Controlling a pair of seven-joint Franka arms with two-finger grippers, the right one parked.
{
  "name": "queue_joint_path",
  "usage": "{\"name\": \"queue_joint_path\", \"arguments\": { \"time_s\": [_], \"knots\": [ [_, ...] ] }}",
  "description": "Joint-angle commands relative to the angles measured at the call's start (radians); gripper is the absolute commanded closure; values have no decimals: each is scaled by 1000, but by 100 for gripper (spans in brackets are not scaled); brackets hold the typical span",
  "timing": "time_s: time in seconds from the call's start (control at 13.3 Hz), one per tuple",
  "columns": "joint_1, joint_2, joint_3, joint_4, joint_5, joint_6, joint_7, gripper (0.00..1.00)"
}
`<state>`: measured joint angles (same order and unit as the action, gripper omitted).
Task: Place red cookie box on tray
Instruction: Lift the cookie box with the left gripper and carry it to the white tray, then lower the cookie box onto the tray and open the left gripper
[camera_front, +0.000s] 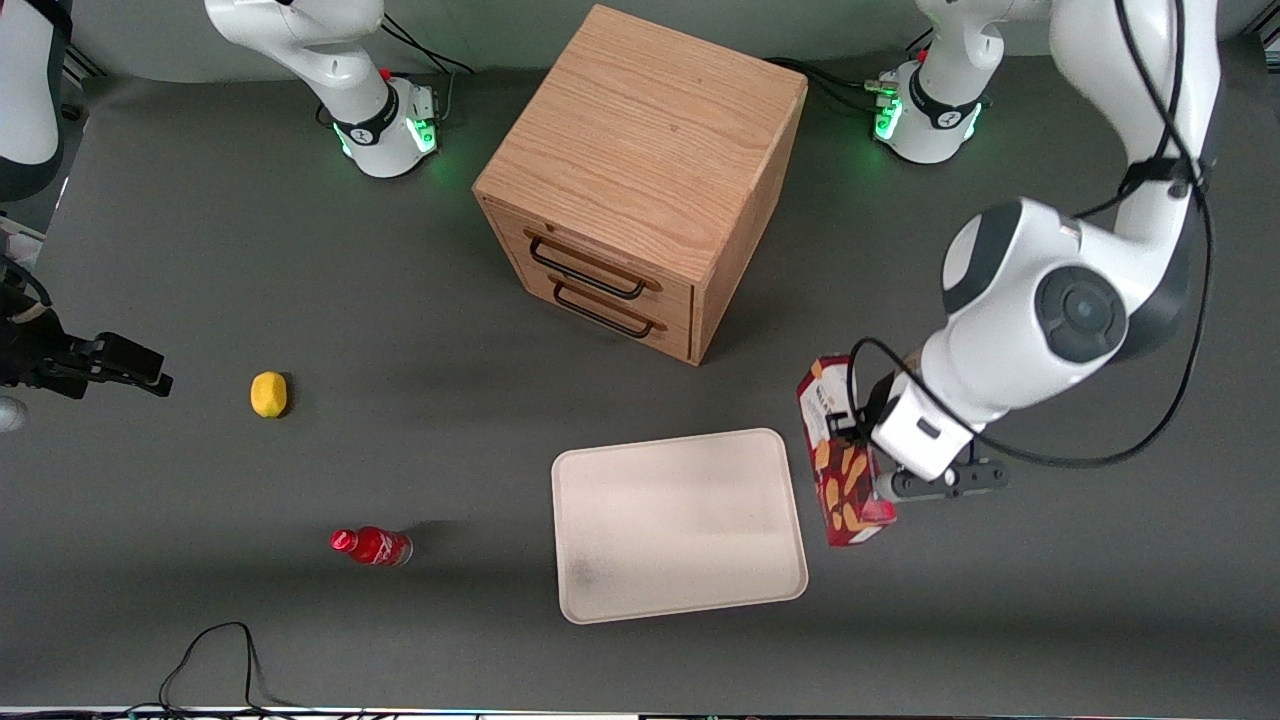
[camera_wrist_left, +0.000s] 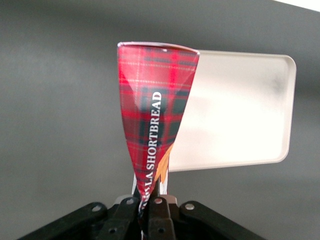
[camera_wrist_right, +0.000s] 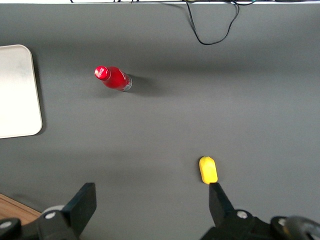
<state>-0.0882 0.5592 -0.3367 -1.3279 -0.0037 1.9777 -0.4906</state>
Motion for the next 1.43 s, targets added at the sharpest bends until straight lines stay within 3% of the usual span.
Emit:
{"name": "queue_joint_path", "arguments": {
  "time_s": [0.0, 0.38, 1.12, 1.2, 1.27, 1.35],
  "knots": [
    [-94, 175, 85, 231, 47, -42, 10, 100],
    [-203, 327, 189, 323, 48, -14, -19, 100],
    [-255, 404, 189, 300, 74, 24, -115, 100],
    [-254, 403, 191, 288, 83, 44, -103, 33],
    [-257, 400, 194, 268, 126, 80, -94, 0],
    [-257, 398, 194, 259, 142, 108, -95, 0]
  ]
}}
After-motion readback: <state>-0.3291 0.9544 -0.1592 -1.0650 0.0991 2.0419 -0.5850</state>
